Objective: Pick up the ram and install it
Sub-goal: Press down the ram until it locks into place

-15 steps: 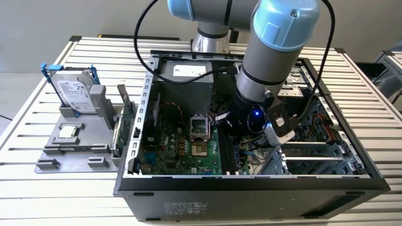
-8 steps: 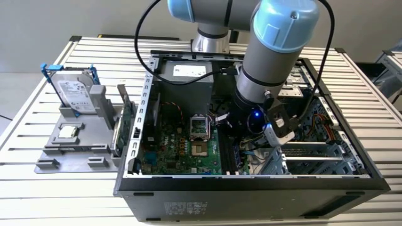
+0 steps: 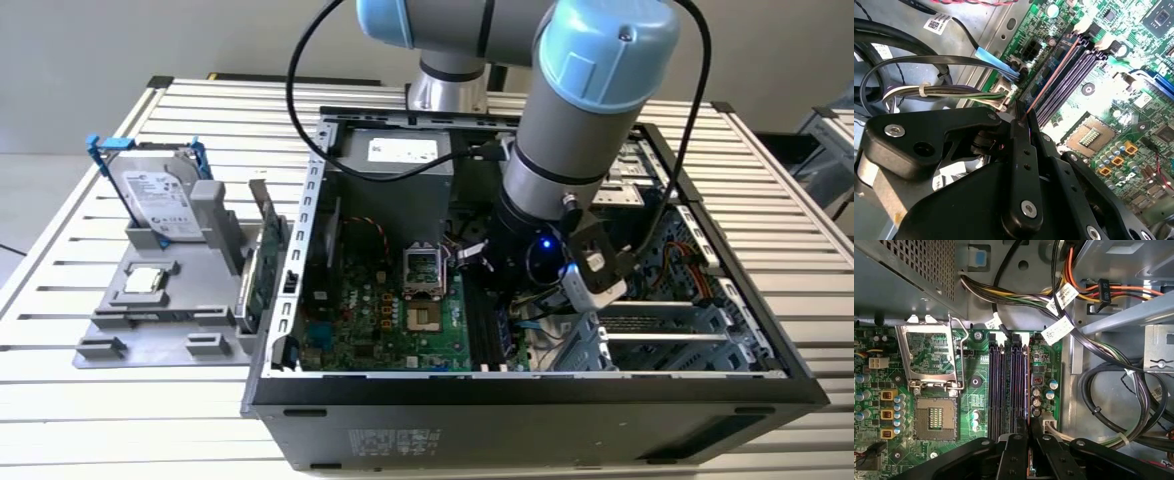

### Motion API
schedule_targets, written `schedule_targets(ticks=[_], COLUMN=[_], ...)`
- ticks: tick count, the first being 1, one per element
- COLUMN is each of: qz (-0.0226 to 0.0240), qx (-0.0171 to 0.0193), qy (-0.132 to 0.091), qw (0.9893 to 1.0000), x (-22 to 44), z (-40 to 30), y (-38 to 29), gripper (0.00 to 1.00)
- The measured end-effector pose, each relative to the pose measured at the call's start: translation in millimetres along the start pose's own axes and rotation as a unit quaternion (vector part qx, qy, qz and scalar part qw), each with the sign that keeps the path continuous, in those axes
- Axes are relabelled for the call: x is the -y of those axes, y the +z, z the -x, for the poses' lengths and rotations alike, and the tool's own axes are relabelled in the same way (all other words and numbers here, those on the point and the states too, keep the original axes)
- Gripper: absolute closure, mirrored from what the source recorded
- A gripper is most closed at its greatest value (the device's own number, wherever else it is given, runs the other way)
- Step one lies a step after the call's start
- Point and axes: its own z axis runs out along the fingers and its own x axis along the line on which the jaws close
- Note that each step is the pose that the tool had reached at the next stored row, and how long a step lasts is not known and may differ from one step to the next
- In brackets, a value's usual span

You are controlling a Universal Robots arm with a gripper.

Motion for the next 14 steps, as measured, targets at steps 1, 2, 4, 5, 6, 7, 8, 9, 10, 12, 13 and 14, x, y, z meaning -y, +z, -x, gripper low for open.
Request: schedule_targets(ticks=[1, 2, 4, 5, 6, 7, 8, 9, 10, 12, 13, 14], qz=[0.0000, 0.0000, 0.0000, 0.0000, 0.0000, 0.0000, 0.0000, 0.0000, 0.0000, 0.0000, 0.0001, 0.0001], qx=[0.0000, 0.0000, 0.0000, -0.0001, -0.0001, -0.0001, -0.0001, -0.0001, -0.0001, -0.0001, -0.0001, -0.0001], qy=[0.000, 0.000, 0.000, 0.000, 0.000, 0.000, 0.000, 0.000, 0.000, 0.000, 0.000, 0.000], qw=[1.0000, 1.0000, 1.0000, 1.0000, 1.0000, 1.0000, 1.0000, 1.0000, 1.0000, 1.0000, 1.0000, 1.0000], x=[0.0, 0.0, 1.1, 1.4, 1.9, 2.3, 2.5, 2.6, 2.6, 2.6, 2.6, 2.5], z=[0.0, 0.0, 0.0, 0.0, 0.0, 0.0, 0.0, 0.0, 0.0, -0.1, -0.2, -0.2], y=[0.0, 0.0, 0.0, 0.0, -0.1, 0.0, -0.1, -0.1, -0.1, 0.1, 0.4, 1.1], gripper=[1.00, 1.00, 1.00, 1.00, 1.00, 1.00, 1.00, 1.00, 1.00, 1.00, 1.00, 1.00])
